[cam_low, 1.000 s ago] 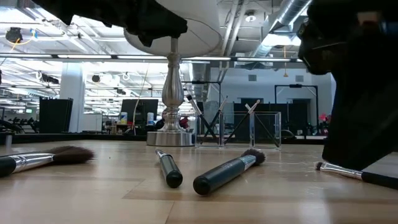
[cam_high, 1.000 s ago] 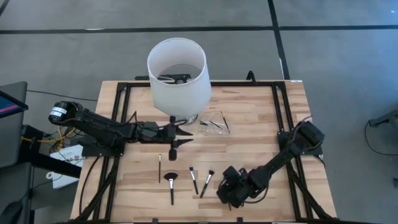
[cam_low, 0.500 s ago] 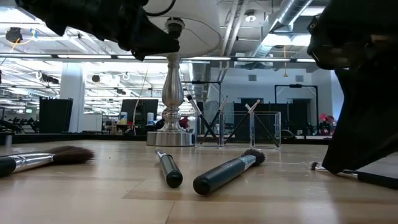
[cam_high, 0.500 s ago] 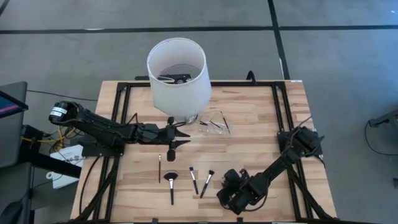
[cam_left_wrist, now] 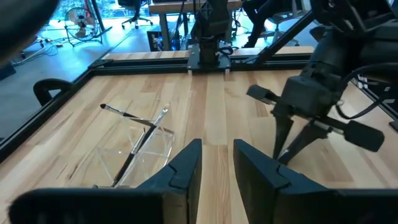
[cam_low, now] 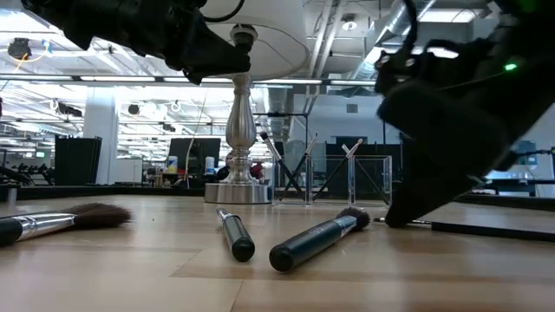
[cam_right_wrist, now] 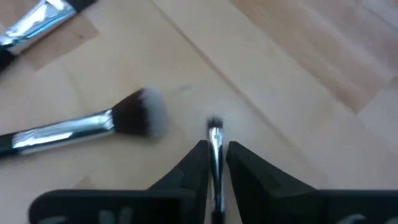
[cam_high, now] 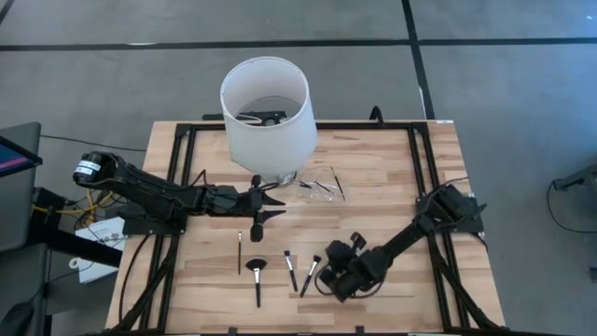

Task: Put items in baskets/containers
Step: Put the black eyeshadow brush into the transparent organizer

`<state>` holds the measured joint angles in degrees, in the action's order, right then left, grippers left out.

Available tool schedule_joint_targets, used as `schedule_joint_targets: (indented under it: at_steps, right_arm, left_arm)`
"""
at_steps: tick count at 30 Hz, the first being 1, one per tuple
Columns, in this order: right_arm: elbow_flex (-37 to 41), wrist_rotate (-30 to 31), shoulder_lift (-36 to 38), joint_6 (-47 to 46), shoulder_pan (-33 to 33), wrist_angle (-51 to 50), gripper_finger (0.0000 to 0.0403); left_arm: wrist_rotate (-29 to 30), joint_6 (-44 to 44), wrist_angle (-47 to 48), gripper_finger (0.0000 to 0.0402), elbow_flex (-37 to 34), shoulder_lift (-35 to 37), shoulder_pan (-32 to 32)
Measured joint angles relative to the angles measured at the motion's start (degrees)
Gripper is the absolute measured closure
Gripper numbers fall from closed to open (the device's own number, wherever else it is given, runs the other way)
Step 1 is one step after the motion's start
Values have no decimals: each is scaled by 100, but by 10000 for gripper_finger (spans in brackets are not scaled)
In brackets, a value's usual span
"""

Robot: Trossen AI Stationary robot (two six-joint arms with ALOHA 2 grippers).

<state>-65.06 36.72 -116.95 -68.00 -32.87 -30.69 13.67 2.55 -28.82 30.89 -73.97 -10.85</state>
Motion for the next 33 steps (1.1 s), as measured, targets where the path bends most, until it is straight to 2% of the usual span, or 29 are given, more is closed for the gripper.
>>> schedule_joint_targets:
  at_steps: [6, 13, 19, 21, 23, 27, 30, 33]
  right_arm:
    - [3, -267, 24, 85, 250, -21, 318]
    - [34, -330, 217, 99, 83, -174, 247]
    - [53, -504, 1347, 790, -161, -422, 198]
    - [49, -317, 1724, 991, -321, -550, 191]
    - [60, 114, 1973, 980, -550, -811, 188]
    - [163, 1102, 2168, 41, -1233, -1247, 190]
    - [600, 1536, 1796, -920, -1845, -1248, 195]
    - [1063, 1745, 1276, -2358, -2343, -1318, 198]
  left_arm:
    - [0, -1, -16, 312, 2, 0, 0]
    - [0, -118, -39, 312, 2, 0, 0]
    - [0, -186, -114, 311, 7, 0, 2]
    - [0, -283, -139, 312, 13, 0, 2]
    - [0, -356, -201, 311, 11, 0, 2]
    - [-1, -496, -214, 312, 13, 0, 2]
    - [0, -501, -216, 312, 13, 0, 2]
    - [2, -501, -227, 311, 13, 0, 2]
